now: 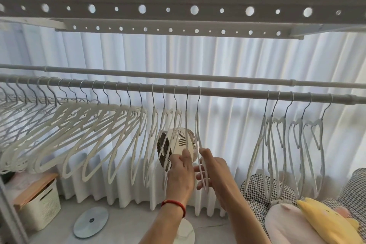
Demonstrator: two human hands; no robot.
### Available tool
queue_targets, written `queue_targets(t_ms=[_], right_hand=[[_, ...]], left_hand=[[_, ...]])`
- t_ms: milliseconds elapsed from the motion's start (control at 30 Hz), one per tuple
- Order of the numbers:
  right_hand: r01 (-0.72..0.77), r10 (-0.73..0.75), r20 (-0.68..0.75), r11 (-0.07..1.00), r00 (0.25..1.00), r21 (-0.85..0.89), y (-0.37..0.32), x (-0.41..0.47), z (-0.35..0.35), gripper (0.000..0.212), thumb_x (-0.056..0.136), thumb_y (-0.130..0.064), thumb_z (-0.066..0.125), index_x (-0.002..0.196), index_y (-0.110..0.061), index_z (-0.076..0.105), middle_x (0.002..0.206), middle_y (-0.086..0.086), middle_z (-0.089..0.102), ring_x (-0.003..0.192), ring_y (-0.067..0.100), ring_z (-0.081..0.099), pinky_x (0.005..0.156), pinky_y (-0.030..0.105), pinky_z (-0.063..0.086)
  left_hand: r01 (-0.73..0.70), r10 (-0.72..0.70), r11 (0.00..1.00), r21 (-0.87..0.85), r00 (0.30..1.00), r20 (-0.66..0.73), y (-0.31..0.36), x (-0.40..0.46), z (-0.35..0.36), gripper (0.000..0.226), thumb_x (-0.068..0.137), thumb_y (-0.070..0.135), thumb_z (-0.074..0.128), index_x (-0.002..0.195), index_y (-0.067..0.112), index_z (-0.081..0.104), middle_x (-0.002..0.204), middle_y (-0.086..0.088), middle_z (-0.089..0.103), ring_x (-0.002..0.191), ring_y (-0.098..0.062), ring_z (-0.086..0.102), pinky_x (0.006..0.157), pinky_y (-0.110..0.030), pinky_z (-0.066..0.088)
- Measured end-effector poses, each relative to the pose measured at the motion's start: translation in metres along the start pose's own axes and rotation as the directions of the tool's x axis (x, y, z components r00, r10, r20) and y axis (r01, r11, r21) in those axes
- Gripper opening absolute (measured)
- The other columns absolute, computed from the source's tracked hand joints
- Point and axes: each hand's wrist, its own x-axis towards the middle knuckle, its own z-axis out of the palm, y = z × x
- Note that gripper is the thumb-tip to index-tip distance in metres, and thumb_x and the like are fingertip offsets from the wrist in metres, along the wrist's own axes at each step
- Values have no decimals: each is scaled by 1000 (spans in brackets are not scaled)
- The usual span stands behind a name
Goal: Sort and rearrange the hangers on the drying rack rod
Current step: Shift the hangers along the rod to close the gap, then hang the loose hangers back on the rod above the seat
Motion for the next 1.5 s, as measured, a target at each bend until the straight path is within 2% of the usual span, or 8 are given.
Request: queue_targets(t_ms=[267, 567, 733, 967, 1033, 1267, 1400, 1500], right_hand=[[-9, 9, -10, 1000, 1000, -28, -2, -3, 3, 46, 100, -46, 50, 95, -4, 68, 94, 21, 74, 55, 20, 67, 55, 31, 57], [8, -8, 39, 1000, 999, -17, -9, -18, 5, 44, 105, -47, 41, 104, -10, 65, 92, 19, 71, 58, 22, 73, 58, 32, 59], [86, -85, 22, 994, 996, -66, -13, -33, 4, 38, 108, -45, 35, 87, -31, 63, 82, -3, 70, 91, 23, 70, 85, 38, 58], [396, -460, -149, 859, 875, -325, -14, -62, -23, 34, 104, -28, 53, 135, -18, 62, 123, -12, 61, 98, -28, 52, 78, -6, 36], [434, -526, -278, 838, 804, -331, -12, -65, -37, 30, 102, -20, 55, 129, -17, 67, 124, -7, 68, 106, -21, 57, 81, -4, 41], [269, -457, -431, 862, 778, -430, 2, -64, -87, 45, 95, -27, 47, 137, -20, 60, 140, -3, 62, 131, 14, 56, 113, 35, 42], [105, -288, -334, 875, 897, -473, 4, -64, -100, 51, 106, -21, 45, 156, -11, 39, 159, 6, 45, 146, 17, 40, 114, 23, 28], [57, -159, -294, 943, 943, -327, 3, -60, -104, 49, 110, -23, 39, 156, -5, 33, 141, -1, 47, 104, 0, 57, 80, -6, 35]], left_hand=[[13, -13, 1000, 8, 1000, 14, 0, 2, -6, 50, 102, 61, 20, 121, 19, 42, 91, -6, 68, 76, -20, 64, 79, -41, 61], [7, -7, 999, 32, 1000, 1, 10, -12, -14, 33, 107, 50, 22, 115, 21, 36, 86, 7, 60, 60, 4, 54, 41, -10, 44], [-99, 103, 971, 217, 995, -10, 8, -16, -15, 53, 103, 56, 22, 132, 16, 41, 119, -11, 68, 107, -27, 63, 91, -37, 50], [-577, 654, 730, 365, 745, -130, 24, -39, -4, 28, 98, 15, 51, 126, 13, 51, 119, 0, 59, 112, -13, 54, 96, -16, 39], [-647, 680, 718, 259, 731, -58, 33, -41, 10, 28, 97, 11, 50, 124, 14, 57, 122, 3, 61, 116, -7, 55, 101, -8, 35], [-361, 280, 887, 290, 917, 283, 67, -28, 78, 48, 104, 39, 38, 142, 14, 53, 144, -8, 57, 133, -26, 49, 110, -39, 39], [-128, 8, 951, 283, 920, 391, 68, -17, 100, 59, 99, 57, 31, 135, 14, 52, 128, -13, 62, 119, -34, 55, 93, -41, 44], [42, -98, 992, 121, 857, 506, 60, -10, 107, 62, 92, 64, 34, 118, 14, 60, 111, -11, 67, 98, -33, 67, 86, -50, 60]])
